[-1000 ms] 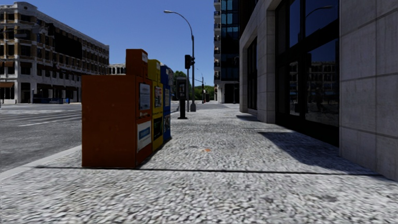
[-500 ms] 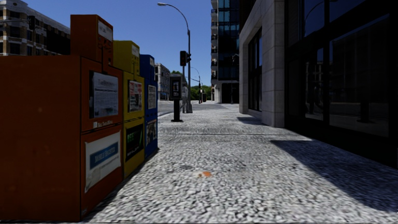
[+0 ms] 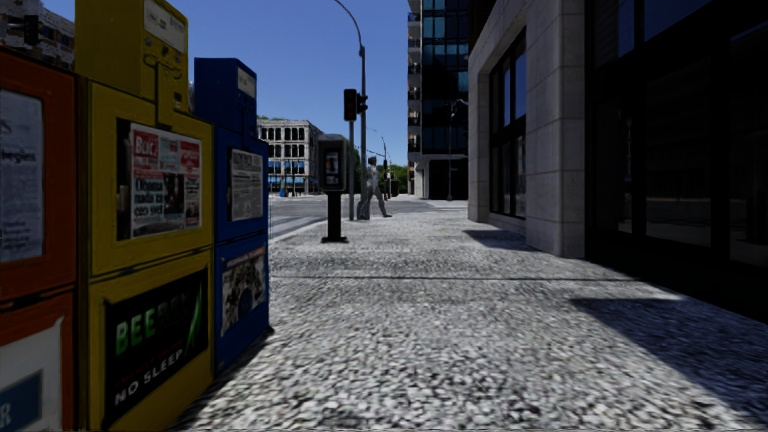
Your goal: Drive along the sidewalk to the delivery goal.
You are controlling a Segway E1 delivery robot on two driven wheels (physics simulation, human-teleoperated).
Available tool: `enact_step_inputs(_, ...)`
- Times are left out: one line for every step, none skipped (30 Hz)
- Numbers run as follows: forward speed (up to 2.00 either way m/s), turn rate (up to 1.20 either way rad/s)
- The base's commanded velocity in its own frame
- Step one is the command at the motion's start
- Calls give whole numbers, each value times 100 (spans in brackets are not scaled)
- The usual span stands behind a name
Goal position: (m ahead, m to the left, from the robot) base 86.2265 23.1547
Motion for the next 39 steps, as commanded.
enact_step_inputs(200, 0)
enact_step_inputs(200, 0)
enact_step_inputs(200, 0)
enact_step_inputs(200, 0)
enact_step_inputs(200, 0)
enact_step_inputs(200, 0)
enact_step_inputs(200, 0)
enact_step_inputs(200, 0)
enact_step_inputs(200, 0)
enact_step_inputs(200, 0)
enact_step_inputs(200, 0)
enact_step_inputs(200, 0)
enact_step_inputs(200, 0)
enact_step_inputs(200, 0)
enact_step_inputs(200, 0)
enact_step_inputs(200, 0)
enact_step_inputs(200, 0)
enact_step_inputs(200, 0)
enact_step_inputs(200, 0)
enact_step_inputs(200, 0)
enact_step_inputs(200, 0)
enact_step_inputs(200, 0)
enact_step_inputs(200, 0)
enact_step_inputs(200, 0)
enact_step_inputs(200, 0)
enact_step_inputs(200, 0)
enact_step_inputs(200, 6)
enact_step_inputs(200, 18)
enact_step_inputs(200, 27)
enact_step_inputs(200, 37)
enact_step_inputs(200, 40)
enact_step_inputs(200, 43)
enact_step_inputs(200, 43)
enact_step_inputs(200, 47)
enact_step_inputs(200, 51)
enact_step_inputs(200, 52)
enact_step_inputs(200, 53)
enact_step_inputs(200, 53)
enact_step_inputs(200, 55)
